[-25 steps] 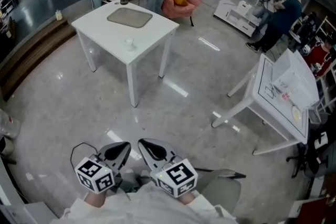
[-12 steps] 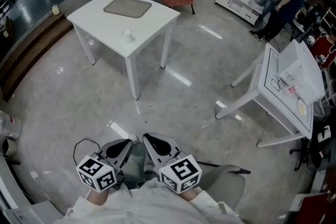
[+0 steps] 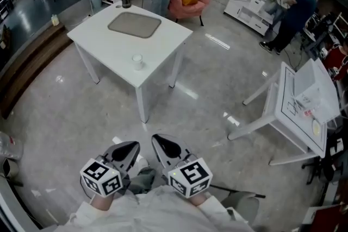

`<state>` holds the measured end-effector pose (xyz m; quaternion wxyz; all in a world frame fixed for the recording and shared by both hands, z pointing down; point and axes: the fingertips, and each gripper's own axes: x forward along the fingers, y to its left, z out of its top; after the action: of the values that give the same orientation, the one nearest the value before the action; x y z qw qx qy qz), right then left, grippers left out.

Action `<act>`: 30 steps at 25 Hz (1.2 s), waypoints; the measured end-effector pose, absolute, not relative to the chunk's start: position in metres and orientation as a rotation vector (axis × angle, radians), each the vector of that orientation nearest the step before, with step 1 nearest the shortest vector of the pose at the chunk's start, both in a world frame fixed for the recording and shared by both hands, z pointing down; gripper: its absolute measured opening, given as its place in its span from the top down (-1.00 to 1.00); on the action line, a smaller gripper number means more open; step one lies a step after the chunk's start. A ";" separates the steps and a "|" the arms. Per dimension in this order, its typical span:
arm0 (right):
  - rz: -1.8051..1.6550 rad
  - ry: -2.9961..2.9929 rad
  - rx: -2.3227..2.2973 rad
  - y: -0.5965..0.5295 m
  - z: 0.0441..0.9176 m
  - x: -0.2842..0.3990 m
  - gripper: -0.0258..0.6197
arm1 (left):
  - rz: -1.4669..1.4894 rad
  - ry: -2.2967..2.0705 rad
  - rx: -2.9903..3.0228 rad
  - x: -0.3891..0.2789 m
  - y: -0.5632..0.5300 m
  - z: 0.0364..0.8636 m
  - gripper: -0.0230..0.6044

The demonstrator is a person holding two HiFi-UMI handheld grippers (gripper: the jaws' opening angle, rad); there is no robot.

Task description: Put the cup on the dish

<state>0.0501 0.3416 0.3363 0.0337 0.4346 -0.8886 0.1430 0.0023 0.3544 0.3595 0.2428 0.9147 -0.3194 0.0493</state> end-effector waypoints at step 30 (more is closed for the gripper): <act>0.437 -2.770 1.266 0.085 0.348 0.027 0.87 | 0.196 -0.859 2.493 -0.004 0.098 0.380 0.90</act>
<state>0.0266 0.0849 0.3479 0.0322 0.4113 -0.8998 0.1421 -0.0035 0.0977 0.3802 0.2460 0.9139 -0.3150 0.0717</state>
